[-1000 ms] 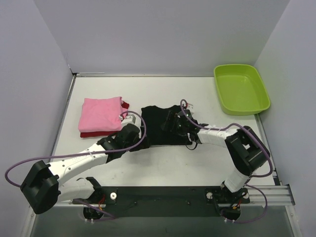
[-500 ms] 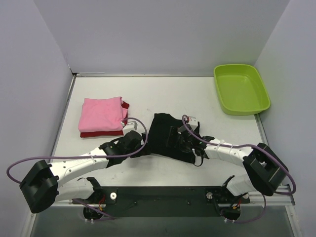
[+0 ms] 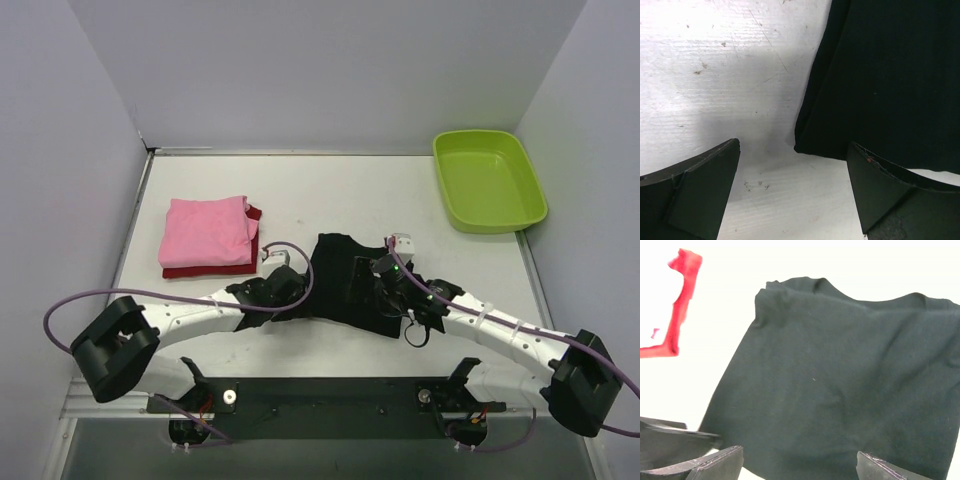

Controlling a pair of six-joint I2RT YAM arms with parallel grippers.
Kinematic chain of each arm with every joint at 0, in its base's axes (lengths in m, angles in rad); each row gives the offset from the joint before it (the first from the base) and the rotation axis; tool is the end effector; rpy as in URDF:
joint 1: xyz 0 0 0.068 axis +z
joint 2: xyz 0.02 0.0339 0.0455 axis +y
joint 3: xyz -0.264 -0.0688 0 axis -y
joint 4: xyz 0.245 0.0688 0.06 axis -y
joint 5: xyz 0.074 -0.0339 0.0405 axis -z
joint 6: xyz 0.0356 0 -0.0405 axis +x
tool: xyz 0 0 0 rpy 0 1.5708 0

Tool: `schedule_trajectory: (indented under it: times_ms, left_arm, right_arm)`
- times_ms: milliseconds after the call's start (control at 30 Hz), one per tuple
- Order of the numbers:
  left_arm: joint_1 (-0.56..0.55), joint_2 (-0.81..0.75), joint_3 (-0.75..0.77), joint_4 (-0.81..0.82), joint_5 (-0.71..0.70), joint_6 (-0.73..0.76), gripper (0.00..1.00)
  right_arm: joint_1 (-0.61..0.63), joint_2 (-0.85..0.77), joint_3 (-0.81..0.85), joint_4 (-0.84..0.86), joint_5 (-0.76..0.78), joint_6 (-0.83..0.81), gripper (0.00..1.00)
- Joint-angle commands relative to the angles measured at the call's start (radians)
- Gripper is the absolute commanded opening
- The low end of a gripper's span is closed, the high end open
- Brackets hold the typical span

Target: Fold and stack the t-shirts

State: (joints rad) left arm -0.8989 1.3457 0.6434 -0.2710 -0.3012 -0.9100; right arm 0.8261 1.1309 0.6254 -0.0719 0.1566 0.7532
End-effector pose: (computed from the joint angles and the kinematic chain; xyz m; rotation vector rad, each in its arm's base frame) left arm 0.1624 -0.1872 0.1691 -0.1316 2.5168 -0.3733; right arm 0.1684 0.1745 0.2266 0.0135 2.2366 0.7366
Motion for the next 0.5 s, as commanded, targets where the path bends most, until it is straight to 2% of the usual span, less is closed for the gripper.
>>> schedule_trajectory:
  times_ms: [0,333,433,467]
  left_arm:
    - [-0.014,0.058,0.041,0.095,0.033,-0.004,0.97]
    - [-0.038,0.158,0.036,0.187,0.076,-0.026,0.97]
    - [-0.043,0.179,0.033,0.208,0.077,-0.03,0.93]
    - [-0.046,0.184,0.032,0.21,0.079,-0.032,0.88]
  right_arm:
    - [0.013,-0.046,0.048,-0.08,0.052,-0.032,0.98]
    - [0.016,-0.051,0.022,-0.075,0.06,-0.025,0.98]
    - [0.015,-0.048,0.019,-0.072,0.057,-0.022,0.98]
    - [0.015,-0.046,0.017,-0.071,0.058,-0.022,0.98]
